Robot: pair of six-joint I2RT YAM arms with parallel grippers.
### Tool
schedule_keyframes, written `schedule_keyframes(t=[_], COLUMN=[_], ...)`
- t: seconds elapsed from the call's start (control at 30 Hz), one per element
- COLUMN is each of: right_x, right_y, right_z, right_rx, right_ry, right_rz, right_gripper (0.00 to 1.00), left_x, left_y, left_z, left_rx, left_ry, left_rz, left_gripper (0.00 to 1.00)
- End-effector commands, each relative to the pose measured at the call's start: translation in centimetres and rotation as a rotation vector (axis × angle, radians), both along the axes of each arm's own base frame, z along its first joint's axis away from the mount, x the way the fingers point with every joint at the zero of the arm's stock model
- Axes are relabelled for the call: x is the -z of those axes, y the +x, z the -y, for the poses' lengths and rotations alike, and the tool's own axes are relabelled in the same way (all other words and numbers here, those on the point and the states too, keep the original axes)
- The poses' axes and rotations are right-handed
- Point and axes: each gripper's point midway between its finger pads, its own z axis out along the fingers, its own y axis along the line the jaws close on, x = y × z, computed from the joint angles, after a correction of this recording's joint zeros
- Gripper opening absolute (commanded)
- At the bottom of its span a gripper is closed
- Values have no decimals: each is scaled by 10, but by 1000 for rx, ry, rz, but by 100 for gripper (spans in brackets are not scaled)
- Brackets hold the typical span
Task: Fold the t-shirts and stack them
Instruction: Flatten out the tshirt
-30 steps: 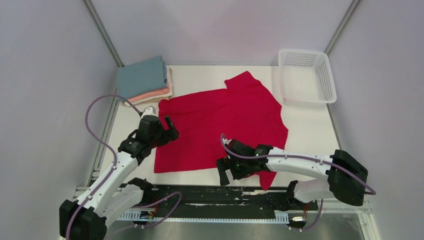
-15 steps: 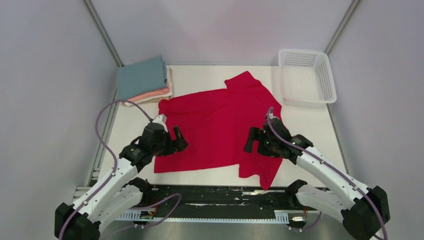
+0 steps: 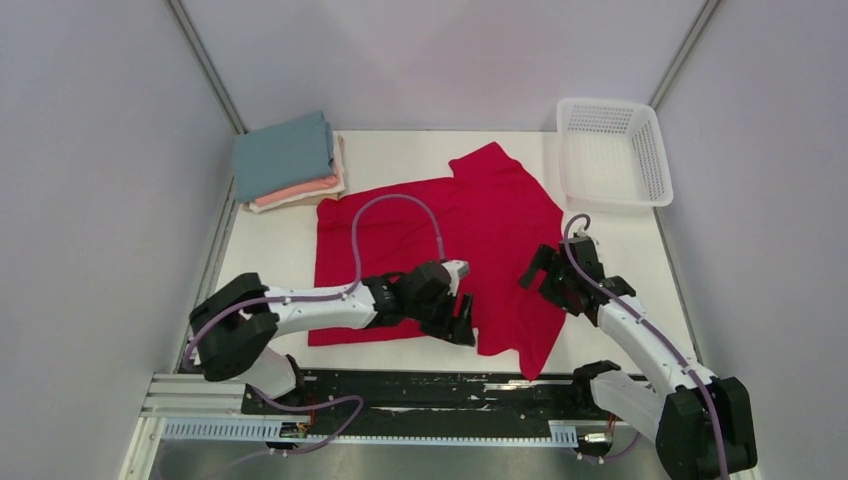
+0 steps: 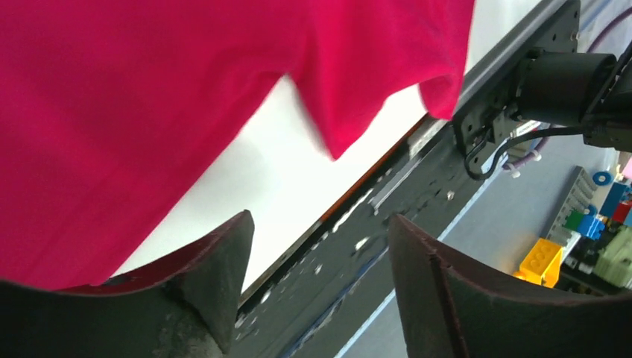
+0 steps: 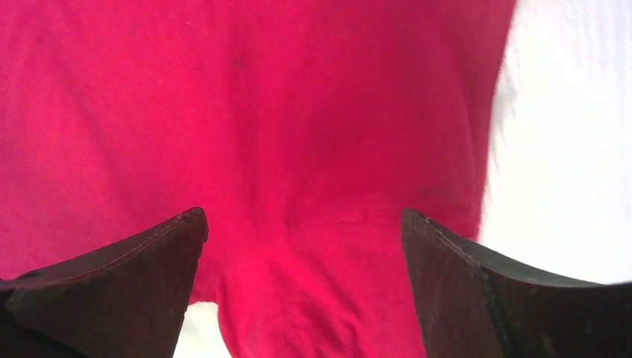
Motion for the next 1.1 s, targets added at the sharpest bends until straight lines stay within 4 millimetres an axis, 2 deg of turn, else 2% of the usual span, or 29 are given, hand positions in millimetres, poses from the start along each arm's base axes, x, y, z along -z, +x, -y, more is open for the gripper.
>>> schedule_keyframes(t=[0.0,0.17,0.2,0.37,0.43,0.5,0.53,0.6,0.83,1.0,1.03,1.07], right_x=[-6,1,1,4,5,7,8,12,21,29,29,27], right_y=[16,9,8,6,6,8,9,13,28,32,33,33], right_z=[-13,-13,-15,-13,-11,-7,-5,7,32,37,37,37], right_rx=[-16,-15,-18,-14,-4,15,21,69,129,117,115,114], right_ry=[76,97,108,103,95,81,73,20,-106,-135,-136,-137], right_rz=[77,67,72,74,71,70,68,69,18,-25,-22,-17], right_gripper=[100,100,100,100,100,100,100,100,100,100,100,100], left_x=[-3,16,21,60,66,72,74,75,58,53,53,52], left_y=[4,-5,-1,0,-4,-9,-9,-10,-13,-21,-22,-22], left_z=[48,65,70,69,75,76,75,68,33,17,17,20], left_rx=[12,-1,-23,-95,-89,-84,-86,-101,-82,-4,9,17], left_ry=[-50,0,23,175,169,192,209,250,308,333,333,320], left_rz=[-1,-36,-23,-67,-97,-110,-99,-87,-32,-6,-8,-7], left_gripper=[72,66,65,52,44,30,13,0,0,0,2,22])
